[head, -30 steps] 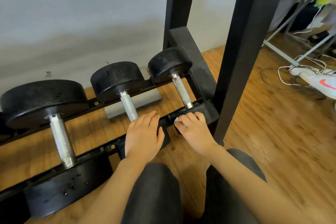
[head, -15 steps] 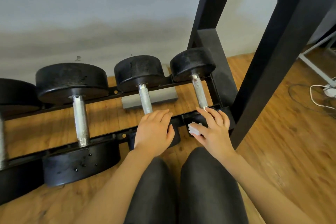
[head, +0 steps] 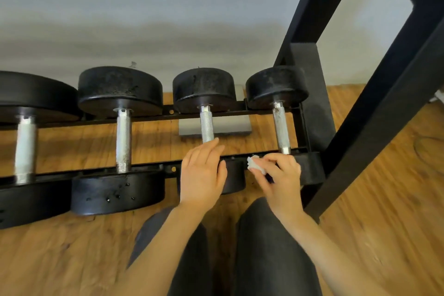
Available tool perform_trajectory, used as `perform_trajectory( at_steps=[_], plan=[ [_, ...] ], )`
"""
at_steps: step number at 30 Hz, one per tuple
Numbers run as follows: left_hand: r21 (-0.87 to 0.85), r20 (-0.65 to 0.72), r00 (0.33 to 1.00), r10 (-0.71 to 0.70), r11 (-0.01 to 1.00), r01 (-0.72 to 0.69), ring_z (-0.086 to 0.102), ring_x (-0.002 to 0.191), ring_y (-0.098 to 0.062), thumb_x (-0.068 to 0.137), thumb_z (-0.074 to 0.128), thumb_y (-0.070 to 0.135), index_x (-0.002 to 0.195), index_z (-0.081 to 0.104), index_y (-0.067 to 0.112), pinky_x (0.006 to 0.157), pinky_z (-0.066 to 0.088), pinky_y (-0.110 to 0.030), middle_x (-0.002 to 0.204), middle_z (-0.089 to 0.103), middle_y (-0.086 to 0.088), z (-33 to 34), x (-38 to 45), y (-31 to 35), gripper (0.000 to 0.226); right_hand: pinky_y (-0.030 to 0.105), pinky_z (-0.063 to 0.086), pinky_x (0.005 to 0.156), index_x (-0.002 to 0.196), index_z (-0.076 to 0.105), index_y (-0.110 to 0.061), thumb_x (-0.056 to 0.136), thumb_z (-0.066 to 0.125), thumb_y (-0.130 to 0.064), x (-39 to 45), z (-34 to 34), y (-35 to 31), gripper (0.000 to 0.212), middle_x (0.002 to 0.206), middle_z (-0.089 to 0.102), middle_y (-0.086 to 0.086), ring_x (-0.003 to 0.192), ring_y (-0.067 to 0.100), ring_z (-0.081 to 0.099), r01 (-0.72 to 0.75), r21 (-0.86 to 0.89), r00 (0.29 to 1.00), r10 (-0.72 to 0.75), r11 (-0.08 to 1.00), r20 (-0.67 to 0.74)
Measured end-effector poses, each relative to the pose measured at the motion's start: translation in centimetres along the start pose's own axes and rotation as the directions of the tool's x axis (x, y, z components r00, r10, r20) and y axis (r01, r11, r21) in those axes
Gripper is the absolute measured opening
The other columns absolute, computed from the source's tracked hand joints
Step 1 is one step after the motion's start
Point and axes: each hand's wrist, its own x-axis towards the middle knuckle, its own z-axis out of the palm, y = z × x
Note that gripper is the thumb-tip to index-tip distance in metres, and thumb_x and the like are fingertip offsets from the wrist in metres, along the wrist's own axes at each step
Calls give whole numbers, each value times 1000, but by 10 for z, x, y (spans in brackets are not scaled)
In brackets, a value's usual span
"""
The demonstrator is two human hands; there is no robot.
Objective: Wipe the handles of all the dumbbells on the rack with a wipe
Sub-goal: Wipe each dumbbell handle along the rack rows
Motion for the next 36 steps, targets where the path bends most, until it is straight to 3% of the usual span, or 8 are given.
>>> perform_trajectory(
  at_steps=[2, 4, 6, 15, 21, 26, 30, 36],
  plan=[
    [-96, -59, 982, -180, 980, 174, 50, 129, -19, 96, 48, 26, 132, 58, 14, 109, 31, -36, 139, 56, -4, 2, -13, -4, 39, 30, 42, 82, 108, 71, -25, 91, 58, -36, 0, 12, -22, 24, 98, 63, -11, 94, 9, 55, -158, 192, 987, 157, 969, 23],
    [-182, -62, 937, -343, 927, 327, 45, 134, -19, 100, 38, 30, 137, 53, 15, 112, 28, -36, 144, 51, -3, 3, -24, -8, 43, 27, 45, 84, 111, 71, -27, 92, 58, -35, -1, 27, -42, 24, 101, 64, -18, 97, 8, 56, -220, 325, 975, 215, 920, 53],
    [-240, -23, 917, -399, 892, 382, 41, 137, -17, 101, 39, 29, 140, 51, 16, 113, 25, -35, 147, 48, -1, 4, -26, -9, 42, 22, 45, 86, 110, 69, -28, 92, 59, -32, -4, 35, -54, 21, 103, 61, -22, 99, 6, 57, -239, 389, 969, 244, 889, 38],
    [-241, -64, 910, -410, 891, 384, 45, 134, -18, 97, 23, 43, 135, 56, 15, 113, 33, -40, 146, 49, -1, 10, -25, -8, 58, 16, 44, 89, 105, 71, -23, 90, 63, -29, 20, 45, -44, 17, 102, 61, -25, 101, 2, 58, -188, 412, 982, 165, 892, 93],
    [-224, -67, 919, -388, 904, 365, 45, 133, -18, 99, 23, 41, 133, 58, 15, 111, 35, -40, 145, 50, -2, 11, -25, -9, 55, 8, 43, 84, 104, 73, -15, 89, 65, -18, 24, 49, -44, 17, 100, 67, -11, 99, 3, 60, -222, 489, 975, 194, 844, 107],
    [-234, -72, 911, -406, 895, 380, 45, 133, -16, 98, 24, 42, 134, 58, 19, 111, 34, -37, 143, 51, 0, 10, -25, -8, 54, 22, 53, 82, 101, 75, -17, 86, 70, -22, 73, 56, -36, 17, 97, 72, -7, 93, 6, 65, -316, 555, 943, 191, 770, 274],
    [-241, -75, 911, -406, 894, 378, 46, 132, -14, 98, 24, 42, 133, 58, 20, 111, 35, -39, 142, 52, 2, 10, -26, -8, 54, 22, 53, 84, 106, 73, -14, 88, 68, -21, 111, 80, -27, 20, 101, 71, -3, 94, 5, 64, -323, 500, 946, 259, 804, 194],
    [-239, -95, 907, -409, 894, 378, 47, 130, -14, 98, 25, 42, 132, 59, 19, 110, 36, -38, 139, 54, 1, 12, -26, -8, 53, 23, 51, 89, 106, 73, -11, 89, 66, -17, 126, 105, -27, 20, 104, 72, 1, 98, 8, 63, -227, 435, 973, 190, 871, 129]
  ],
)
